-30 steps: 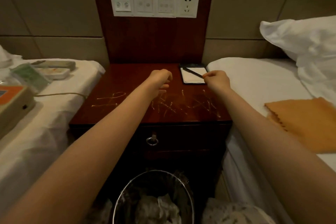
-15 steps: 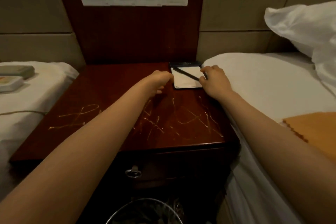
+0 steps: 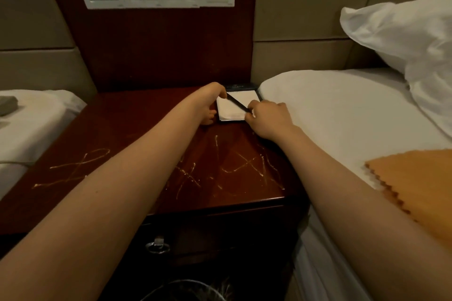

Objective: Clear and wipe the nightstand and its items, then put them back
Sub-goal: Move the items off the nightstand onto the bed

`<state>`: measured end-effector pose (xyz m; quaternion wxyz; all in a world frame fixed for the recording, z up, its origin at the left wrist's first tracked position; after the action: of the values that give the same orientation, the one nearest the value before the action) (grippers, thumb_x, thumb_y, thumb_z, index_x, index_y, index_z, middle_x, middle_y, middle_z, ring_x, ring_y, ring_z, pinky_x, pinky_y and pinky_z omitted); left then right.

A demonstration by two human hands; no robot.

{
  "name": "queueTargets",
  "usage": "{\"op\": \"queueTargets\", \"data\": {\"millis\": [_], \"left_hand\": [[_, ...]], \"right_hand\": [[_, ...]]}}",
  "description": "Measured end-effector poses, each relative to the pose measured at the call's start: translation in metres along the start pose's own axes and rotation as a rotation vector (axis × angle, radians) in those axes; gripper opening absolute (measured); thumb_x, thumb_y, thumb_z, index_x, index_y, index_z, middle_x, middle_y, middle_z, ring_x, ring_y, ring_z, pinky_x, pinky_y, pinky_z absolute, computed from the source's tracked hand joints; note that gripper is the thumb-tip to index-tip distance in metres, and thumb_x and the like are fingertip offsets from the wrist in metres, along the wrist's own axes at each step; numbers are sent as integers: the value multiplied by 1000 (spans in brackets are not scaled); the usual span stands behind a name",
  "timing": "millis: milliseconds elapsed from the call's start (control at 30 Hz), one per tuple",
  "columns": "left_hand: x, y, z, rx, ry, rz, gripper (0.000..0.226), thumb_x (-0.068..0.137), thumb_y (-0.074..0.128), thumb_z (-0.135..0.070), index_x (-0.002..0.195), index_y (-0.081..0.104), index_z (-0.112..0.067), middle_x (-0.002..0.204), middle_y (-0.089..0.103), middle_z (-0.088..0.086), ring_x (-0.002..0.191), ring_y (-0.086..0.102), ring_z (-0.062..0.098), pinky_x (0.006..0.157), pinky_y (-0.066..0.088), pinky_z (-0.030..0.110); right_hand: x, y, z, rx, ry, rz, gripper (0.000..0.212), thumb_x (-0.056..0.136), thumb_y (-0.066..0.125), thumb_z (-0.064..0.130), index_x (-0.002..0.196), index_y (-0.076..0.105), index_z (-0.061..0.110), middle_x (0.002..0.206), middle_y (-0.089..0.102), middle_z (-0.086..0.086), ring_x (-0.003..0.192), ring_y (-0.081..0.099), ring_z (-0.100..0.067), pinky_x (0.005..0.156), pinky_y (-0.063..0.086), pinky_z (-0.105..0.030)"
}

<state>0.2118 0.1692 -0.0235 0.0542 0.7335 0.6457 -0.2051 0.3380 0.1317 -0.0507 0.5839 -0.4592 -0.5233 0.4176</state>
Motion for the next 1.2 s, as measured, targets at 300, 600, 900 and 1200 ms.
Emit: {"op": "queueTargets", "data": {"millis": [300,600,900,1200], "left_hand": [[6,12,7,-87,-44,33,38,98,34,-5,134,43,-5,99,57,9,101,56,20,87,44,32],[-3,12,10,-217,34,-72,47,95,22,10,137,40,-2,139,46,16,128,46,27,88,44,38],[-56,-27,8,-347,60,-39,45,95,24,10,136,40,1,138,46,18,127,46,29,89,44,39],[-116,-85,14,-324,121,-88,42,94,27,9,133,42,3,115,51,18,100,48,26,82,45,37]], "right_hand": [[-3,0,4,27,-42,-11,40,100,26,32,134,39,16,124,54,-16,111,51,-35,91,36,-42],[-10,-6,15,162,-54,-18,50,97,28,41,136,39,11,137,46,-10,123,44,-29,99,32,-45],[-25,-40,43,441,118,-256,29,92,45,31,108,65,16,110,61,-8,105,52,-28,84,37,-39],[-64,-66,92,814,220,-289,19,86,58,33,95,69,20,121,56,-8,113,50,-28,93,43,-40]]}}
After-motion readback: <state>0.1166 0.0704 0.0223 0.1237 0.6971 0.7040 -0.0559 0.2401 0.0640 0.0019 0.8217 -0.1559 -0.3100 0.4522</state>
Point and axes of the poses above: each hand's wrist, its own x-axis towards the middle knuckle, its own y-axis out of the palm, z = x × y, the point moved 3 cm from there along x, towards the middle knuckle
